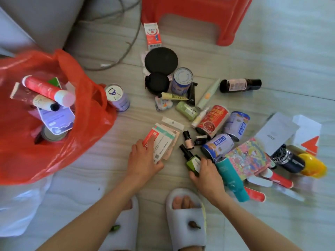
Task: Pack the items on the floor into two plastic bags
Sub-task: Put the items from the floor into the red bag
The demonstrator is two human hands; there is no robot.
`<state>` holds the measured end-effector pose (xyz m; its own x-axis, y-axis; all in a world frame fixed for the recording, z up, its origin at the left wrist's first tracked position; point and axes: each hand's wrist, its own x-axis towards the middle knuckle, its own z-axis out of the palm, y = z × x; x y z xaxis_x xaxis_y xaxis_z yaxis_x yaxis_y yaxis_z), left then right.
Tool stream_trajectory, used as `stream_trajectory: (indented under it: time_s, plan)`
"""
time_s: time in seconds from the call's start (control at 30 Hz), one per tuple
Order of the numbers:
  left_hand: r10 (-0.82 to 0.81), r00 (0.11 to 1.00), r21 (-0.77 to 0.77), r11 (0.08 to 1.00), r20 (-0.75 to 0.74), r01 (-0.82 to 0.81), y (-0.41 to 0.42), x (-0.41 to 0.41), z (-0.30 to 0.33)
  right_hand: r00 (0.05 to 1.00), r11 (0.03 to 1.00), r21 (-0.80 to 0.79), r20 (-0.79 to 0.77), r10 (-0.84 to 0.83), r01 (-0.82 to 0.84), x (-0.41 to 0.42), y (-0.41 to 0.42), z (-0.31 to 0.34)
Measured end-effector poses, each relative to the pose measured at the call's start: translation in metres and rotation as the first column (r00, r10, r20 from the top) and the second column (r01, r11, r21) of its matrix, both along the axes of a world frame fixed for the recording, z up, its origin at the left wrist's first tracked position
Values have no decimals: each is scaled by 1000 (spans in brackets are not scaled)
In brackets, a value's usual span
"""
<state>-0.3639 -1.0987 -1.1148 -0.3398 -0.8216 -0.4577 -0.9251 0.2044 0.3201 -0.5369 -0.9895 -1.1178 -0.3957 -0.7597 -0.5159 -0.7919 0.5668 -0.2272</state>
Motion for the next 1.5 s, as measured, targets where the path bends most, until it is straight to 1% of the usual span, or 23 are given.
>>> stream_trajectory:
  time_s: [0.07, 0.17, 0.23, 0.3, 0.37, 0.43, 0.5, 0.53, 0.6, 0.63, 0.7, 0.8, 0.9, 1.03, 1.1, 1.13, 1.17, 1.23, 1.27, 1.3, 1.37, 1.43, 1.5]
  plan:
    - [80, 991, 33, 997, -106, -77, 4, 10, 16, 999, 999, -20, 19, -39, 39, 1, -1, 9]
    - [121, 961, 13, 992, -250, -122, 11, 24, 48, 989, 990, -78, 98, -112, 120, 5, -10, 30]
    - [100, 921, -70, 988, -377, -136, 14, 33, 73, 973, 969, -184, 190, -132, 167, 10, -22, 50]
    - [53, 874, -191, 968, -484, -165, 12, 42, 98, 947, 934, -298, 304, -102, 196, 21, -41, 77]
    - [42, 830, -310, 916, -557, -254, 8, 56, 124, 925, 896, -401, 378, -30, 193, 38, -63, 110]
    - [85, 801, -399, 833, -593, -383, 2, 80, 146, 913, 857, -493, 400, 74, 147, 57, -85, 140]
    - [190, 795, -455, 733, -577, -506, -6, 112, 158, 889, 825, -560, 414, 198, 77, 80, -108, 171]
    - [275, 793, -463, 690, -543, -557, -11, 130, 162, 871, 810, -586, 414, 266, 31, 93, -121, 183]
    - [456, 794, -474, 638, -402, -607, -23, 166, 162, 854, 767, -632, 335, 398, -110, 123, -148, 200]
    - [513, 803, -494, 636, -302, -593, -28, 181, 158, 854, 743, -640, 262, 449, -194, 140, -162, 204]
    - [553, 820, -503, 671, -150, -545, -36, 201, 150, 841, 688, -628, 95, 532, -364, 175, -186, 204]
    - [546, 832, -507, 692, -99, -514, -50, 214, 139, 730, 579, -509, -158, 665, -637, 215, -215, 192]
    - [540, 829, -512, 677, -143, -529, -64, 219, 130, 634, 505, -424, -257, 729, -752, 237, -236, 179]
    - [482, 847, -545, 659, -224, -519, -71, 224, 119, 617, 485, -427, -260, 742, -763, 257, -254, 161]
    - [529, 809, -573, 592, -256, -567, -69, 234, 114, 606, 468, -445, -244, 757, -763, 263, -256, 153]
    - [575, 758, -561, 535, -306, -632, -67, 239, 112, 586, 447, -446, -245, 772, -775, 267, -256, 148]
    - [631, 682, -494, 488, -370, -720, -65, 243, 113, 562, 424, -441, -249, 789, -791, 270, -254, 143]
    - [746, 494, -240, 432, -447, -869, -64, 251, 115, 530, 395, -430, -259, 807, -812, 276, -249, 134]
    - [788, 437, -141, 419, -434, -897, -64, 255, 115, 519, 382, -427, -269, 811, -819, 278, -247, 130]
    - [802, 441, -107, 438, -403, -893, -63, 257, 115, 503, 370, -418, -272, 820, -830, 279, -246, 128]
    - [787, 477, -147, 458, -391, -877, -61, 262, 116, 458, 346, -382, -255, 852, -857, 278, -242, 125]
    - [769, 484, -209, 438, -416, -875, -62, 263, 125, 402, 307, -347, -247, 882, -886, 272, -238, 126]
    - [765, 482, -241, 418, -427, -876, -62, 263, 134, 369, 267, -356, -258, 893, -896, 263, -232, 130]
